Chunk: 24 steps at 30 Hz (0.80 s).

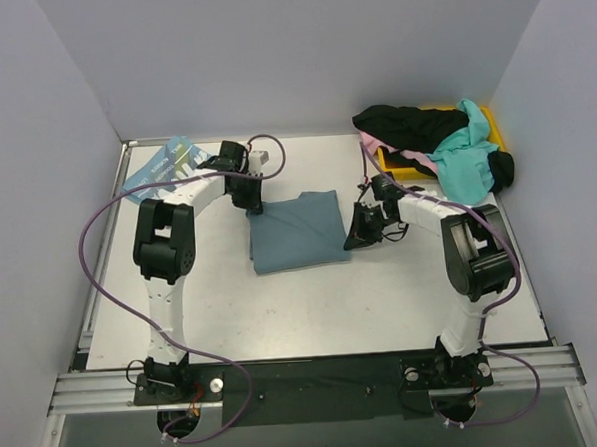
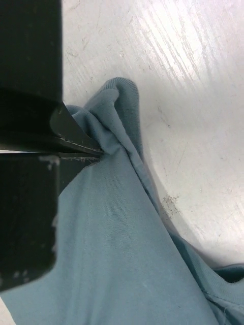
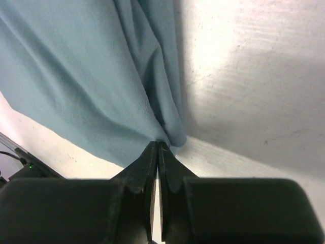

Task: Fold and stack the t-shirts
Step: Smooth out wrinkles on the folded tshirt

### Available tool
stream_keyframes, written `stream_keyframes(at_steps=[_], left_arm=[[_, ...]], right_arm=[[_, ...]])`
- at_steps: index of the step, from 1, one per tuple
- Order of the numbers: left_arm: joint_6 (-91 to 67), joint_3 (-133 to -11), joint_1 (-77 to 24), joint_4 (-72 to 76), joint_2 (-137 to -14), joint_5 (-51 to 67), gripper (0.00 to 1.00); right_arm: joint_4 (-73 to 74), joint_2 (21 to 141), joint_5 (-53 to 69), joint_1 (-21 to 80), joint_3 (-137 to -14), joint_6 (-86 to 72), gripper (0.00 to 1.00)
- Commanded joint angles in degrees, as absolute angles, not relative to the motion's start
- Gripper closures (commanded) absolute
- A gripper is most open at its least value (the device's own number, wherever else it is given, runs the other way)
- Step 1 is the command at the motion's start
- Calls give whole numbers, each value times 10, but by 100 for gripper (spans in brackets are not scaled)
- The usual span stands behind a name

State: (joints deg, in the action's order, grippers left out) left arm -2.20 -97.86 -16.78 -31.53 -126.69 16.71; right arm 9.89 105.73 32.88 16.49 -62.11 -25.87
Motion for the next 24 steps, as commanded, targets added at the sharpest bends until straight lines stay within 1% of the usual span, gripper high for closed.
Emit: stream_keyframes(at_steps=[1,5,8,13,18,22,24], left_arm=[[-3,-1017,-163,-328,-1236,170,88],[-3,-1007,-171,-339,-1168,213,83],[10,-967,-182,-352,-1105,236,82],[-60,-802,-211,-324,-1035,266,83],[-103,-669,-221,-271,-1010,254,82],[-107,-620,-216,-243,-1020,208,82],[-101,-620,-207,-242,-1027,186,82]], right_arm=[[191,994,280,179,-673,-219,100],[198,972,282,211,-727,-216,100],[166,985,329,223,-733,-241,100],[118,1035,360,222,-701,-282,100],[108,1060,354,194,-643,-300,100],[109,1058,349,182,-613,-303,100],[110,1042,357,178,-612,-307,100]])
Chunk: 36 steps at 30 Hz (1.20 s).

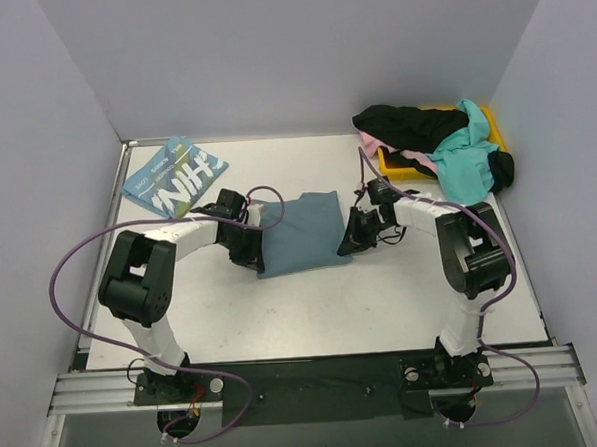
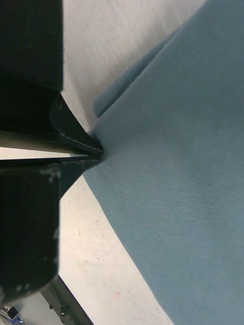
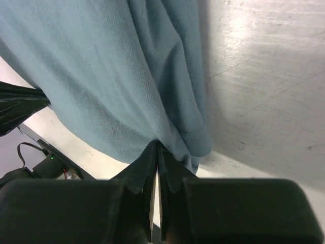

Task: Fold and stack the t-shirts
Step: Smooth out wrinkles on the folded tshirt

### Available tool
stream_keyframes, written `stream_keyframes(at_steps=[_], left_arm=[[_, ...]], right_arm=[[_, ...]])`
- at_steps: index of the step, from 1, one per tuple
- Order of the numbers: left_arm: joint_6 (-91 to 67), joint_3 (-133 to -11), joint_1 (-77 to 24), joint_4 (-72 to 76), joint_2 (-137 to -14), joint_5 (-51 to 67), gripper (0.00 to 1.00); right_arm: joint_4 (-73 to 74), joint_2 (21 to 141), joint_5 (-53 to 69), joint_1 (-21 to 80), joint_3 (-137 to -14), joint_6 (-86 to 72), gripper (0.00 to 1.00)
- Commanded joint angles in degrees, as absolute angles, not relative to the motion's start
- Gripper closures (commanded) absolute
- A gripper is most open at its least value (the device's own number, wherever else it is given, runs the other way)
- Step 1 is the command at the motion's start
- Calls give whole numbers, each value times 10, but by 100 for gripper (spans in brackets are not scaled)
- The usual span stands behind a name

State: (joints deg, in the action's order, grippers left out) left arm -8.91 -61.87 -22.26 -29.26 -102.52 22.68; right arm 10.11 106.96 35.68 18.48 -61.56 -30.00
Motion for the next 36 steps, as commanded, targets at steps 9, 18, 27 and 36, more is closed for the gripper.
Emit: stream_keyframes(at_steps=[9,18,27,36], left_arm=[[-20,-736,-199,-333,-992,226,82],[-97,-815,-191,-216,-1092,215,81],[-122,-979,-144,-244,-1280,160,83],[-132,-1030,-125,-230,-1279,155,72]], right_arm=[[176,1038,381,157,-780,-295,100],[121,1266,398,130,-969,-438,100],[116,1349,344,111,-1045,-477,100],[128,1351,330,100,-1052,-463,100]])
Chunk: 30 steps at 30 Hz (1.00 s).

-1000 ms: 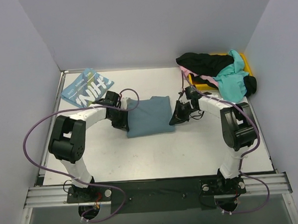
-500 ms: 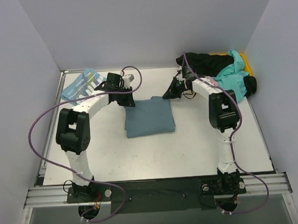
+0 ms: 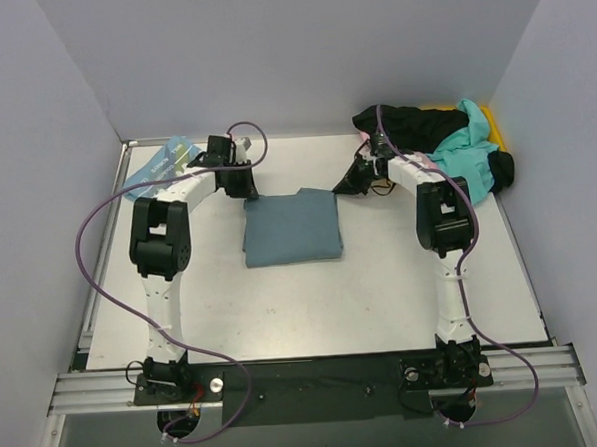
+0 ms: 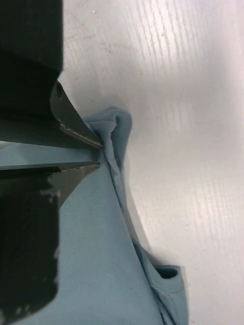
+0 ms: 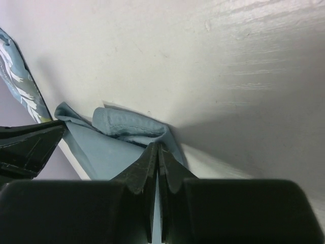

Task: Fold and stack the t-shirts
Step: Smooth out wrinkles on the folded tshirt

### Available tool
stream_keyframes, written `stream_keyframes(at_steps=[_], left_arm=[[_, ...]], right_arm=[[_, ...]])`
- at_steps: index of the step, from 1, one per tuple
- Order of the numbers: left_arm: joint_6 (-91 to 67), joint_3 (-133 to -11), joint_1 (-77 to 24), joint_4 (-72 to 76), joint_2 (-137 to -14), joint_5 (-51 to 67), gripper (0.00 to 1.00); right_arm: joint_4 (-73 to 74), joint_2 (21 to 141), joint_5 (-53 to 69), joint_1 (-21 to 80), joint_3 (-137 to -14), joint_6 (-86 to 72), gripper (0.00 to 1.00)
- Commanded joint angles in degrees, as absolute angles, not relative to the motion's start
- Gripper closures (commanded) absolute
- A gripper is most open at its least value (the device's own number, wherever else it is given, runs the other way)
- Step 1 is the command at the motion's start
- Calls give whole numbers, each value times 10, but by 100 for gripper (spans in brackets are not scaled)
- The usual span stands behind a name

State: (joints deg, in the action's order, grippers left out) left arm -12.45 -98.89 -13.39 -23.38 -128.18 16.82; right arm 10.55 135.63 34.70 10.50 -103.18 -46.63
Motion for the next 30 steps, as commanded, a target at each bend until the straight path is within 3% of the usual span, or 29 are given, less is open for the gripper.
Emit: stream_keyframes(at_steps=[1,5,8,9,12,15,19,22,24,27,30], left_arm=[[-134,-1031,-124,-231,-1267,170,70],[-170,-999,-120,-216,-1195,171,50],[-234,-924,-110,-216,-1152,156,41],[-241,-885,-109,-211,-1138,157,31],[-257,-818,-113,-178,-1122,158,16],[-258,-772,-113,-149,-1128,154,15],[-250,-758,-114,-127,-1145,172,16],[-265,-758,-118,-124,-1162,186,25],[-280,-753,-116,-122,-1164,188,49],[-304,-730,-113,-120,-1153,189,65],[-323,-697,-108,-120,-1135,188,88]], right_arm=[[132,1336,324,100,-1052,-457,100],[174,1272,282,100,-1038,-399,98],[191,1215,256,101,-994,-354,94],[192,1192,247,101,-968,-347,92],[203,1148,235,103,-906,-316,84],[207,1114,233,105,-868,-301,76],[209,1124,275,109,-846,-300,55],[207,1136,294,120,-835,-305,50],[194,1157,320,129,-830,-315,49],[161,1187,366,144,-831,-338,48],[137,1224,387,152,-850,-359,50]])
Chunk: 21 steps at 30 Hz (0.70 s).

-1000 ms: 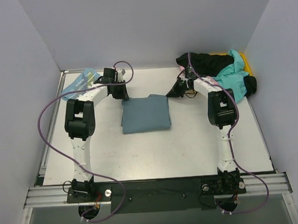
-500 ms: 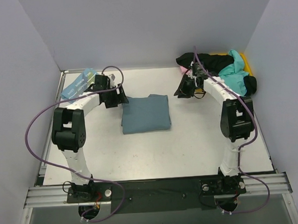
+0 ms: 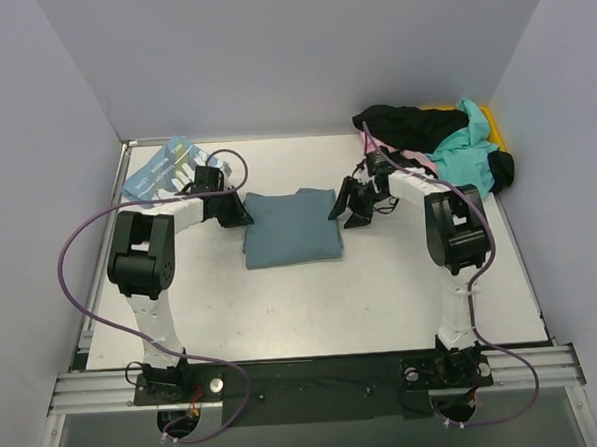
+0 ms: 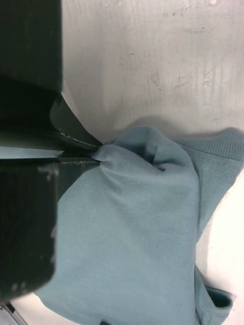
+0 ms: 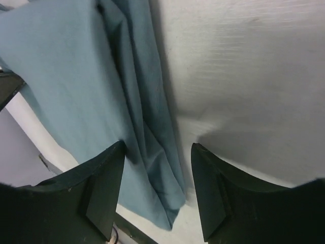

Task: Fold and stack the t-shirts
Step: Smooth out wrinkles on the folded tshirt

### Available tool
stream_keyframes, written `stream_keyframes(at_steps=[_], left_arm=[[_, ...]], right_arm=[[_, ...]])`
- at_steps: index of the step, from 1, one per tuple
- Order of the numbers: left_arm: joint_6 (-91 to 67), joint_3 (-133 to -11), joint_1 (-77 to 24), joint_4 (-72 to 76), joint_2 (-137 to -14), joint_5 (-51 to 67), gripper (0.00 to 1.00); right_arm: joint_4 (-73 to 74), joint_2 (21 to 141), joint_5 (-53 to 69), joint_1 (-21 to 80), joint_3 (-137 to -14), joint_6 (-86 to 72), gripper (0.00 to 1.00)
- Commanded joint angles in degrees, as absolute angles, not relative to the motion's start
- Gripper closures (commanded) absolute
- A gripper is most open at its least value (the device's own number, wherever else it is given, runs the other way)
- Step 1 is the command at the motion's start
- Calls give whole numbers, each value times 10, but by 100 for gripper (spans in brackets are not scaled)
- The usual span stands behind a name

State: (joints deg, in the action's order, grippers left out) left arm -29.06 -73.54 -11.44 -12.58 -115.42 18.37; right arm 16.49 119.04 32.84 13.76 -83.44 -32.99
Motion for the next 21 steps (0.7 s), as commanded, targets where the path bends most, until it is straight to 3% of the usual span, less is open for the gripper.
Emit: stream_keyframes(at_steps=[1,4,6,8,9,10,11,13,18,21], left_arm=[[-338,-690,-107,-116,-1130,188,94],[-379,-643,-106,-115,-1109,183,99],[-408,-612,-105,-130,-1093,172,99],[-414,-598,-103,-164,-1077,158,97],[-412,-598,-103,-178,-1071,139,93],[-408,-598,-103,-211,-1059,134,82],[-397,-600,-102,-229,-1054,125,67],[-368,-620,-100,-288,-1040,120,55],[-253,-724,-97,-442,-1020,66,45],[-189,-786,-93,-433,-1002,23,40]], right_arm=[[130,1233,394,152,-863,-370,53],[131,1272,393,153,-901,-377,83],[136,1295,384,151,-939,-372,93],[160,1323,376,151,-993,-353,96],[170,1334,372,152,-1040,-345,97],[189,1360,374,155,-1069,-328,97],[197,1375,381,156,-1117,-323,96],[219,1425,395,170,-1188,-309,88],[229,1442,329,171,-1265,-316,61],[228,1397,294,146,-1247,-318,43]])
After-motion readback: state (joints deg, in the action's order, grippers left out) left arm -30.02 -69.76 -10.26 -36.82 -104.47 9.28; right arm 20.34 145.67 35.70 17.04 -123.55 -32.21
